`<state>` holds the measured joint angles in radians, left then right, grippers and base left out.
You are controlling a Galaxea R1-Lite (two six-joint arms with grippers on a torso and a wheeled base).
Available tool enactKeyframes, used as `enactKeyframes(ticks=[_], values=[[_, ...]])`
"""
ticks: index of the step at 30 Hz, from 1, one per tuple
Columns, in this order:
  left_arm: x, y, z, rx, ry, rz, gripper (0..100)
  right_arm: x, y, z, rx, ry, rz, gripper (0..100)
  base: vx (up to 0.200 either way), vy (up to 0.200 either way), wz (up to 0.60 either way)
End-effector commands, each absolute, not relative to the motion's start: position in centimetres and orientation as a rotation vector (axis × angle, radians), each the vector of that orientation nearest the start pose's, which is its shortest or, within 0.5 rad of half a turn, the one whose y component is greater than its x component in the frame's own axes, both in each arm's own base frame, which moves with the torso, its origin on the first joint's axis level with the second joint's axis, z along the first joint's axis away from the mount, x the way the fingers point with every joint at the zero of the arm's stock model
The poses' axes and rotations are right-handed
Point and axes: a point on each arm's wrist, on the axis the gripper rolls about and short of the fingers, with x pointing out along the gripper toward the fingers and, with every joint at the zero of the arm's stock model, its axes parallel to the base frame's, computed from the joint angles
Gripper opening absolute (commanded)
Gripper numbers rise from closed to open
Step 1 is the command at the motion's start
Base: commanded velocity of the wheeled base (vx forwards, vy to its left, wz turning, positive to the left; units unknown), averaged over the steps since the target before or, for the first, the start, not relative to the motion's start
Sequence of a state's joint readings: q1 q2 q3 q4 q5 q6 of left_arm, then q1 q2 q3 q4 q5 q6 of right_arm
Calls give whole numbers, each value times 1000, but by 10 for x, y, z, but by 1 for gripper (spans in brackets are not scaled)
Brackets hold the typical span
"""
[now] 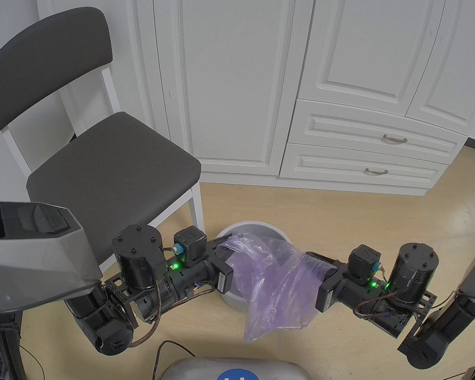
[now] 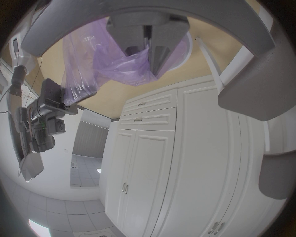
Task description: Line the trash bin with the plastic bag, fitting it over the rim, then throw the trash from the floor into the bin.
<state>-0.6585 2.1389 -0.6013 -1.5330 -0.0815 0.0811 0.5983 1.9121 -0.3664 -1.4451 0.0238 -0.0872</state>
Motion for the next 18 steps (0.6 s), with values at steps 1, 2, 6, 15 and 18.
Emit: enactKeyframes(ticks=[1, 2, 6, 15, 18], values=[[294, -202, 55, 66, 40, -675, 0, 254, 169, 46, -128, 164, 614, 0, 0, 0, 0], [294, -202, 55, 65, 40, -673, 0, 255, 169, 45, -129, 167, 614, 0, 0, 0, 0], [297, -199, 48, 64, 62, -664, 0, 263, 168, 33, -133, 194, 598, 0, 0, 0, 0], [324, -205, 33, -48, 77, -636, 0, 274, 159, 40, -95, 168, 560, 0, 0, 0, 0], [341, -200, 31, -67, 53, -601, 0, 280, 163, 32, -62, 184, 558, 0, 0, 0, 0]])
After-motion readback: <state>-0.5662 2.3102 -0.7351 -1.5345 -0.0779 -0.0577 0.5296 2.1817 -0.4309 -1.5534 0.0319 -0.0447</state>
